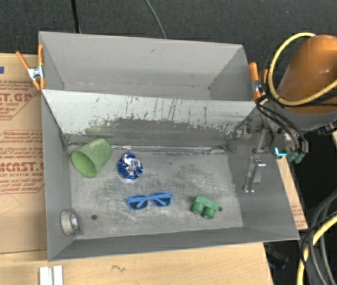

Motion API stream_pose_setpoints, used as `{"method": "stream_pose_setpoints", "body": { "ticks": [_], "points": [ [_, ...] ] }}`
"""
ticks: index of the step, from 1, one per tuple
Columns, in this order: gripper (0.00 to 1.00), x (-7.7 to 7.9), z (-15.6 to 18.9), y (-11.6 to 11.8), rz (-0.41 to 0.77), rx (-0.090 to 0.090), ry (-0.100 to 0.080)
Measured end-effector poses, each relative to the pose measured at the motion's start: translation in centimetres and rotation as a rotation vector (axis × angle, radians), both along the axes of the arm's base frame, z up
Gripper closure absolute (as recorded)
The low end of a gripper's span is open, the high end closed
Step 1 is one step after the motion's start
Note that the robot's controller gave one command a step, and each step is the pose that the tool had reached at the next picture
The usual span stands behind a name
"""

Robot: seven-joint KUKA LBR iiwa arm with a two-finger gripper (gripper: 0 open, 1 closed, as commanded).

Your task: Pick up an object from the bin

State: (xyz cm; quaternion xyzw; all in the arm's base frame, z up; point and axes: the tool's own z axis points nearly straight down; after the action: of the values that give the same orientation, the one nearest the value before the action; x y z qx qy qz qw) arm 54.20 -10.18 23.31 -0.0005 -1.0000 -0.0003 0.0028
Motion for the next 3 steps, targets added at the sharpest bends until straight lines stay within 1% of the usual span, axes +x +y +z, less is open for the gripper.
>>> {"method": "stream_pose_setpoints", "body": {
  "ticks": [1, 2, 3],
  "points": [
    [1.0, 0.2, 0.4, 0.0, 0.002, -0.001, -0.008],
    [0.0, 0.2, 0.4, 0.1, 0.002, -0.001, -0.008],
    [0.0, -3.7, -12.4, 2.4, 0.14, 0.002, 0.002]
  ]
}}
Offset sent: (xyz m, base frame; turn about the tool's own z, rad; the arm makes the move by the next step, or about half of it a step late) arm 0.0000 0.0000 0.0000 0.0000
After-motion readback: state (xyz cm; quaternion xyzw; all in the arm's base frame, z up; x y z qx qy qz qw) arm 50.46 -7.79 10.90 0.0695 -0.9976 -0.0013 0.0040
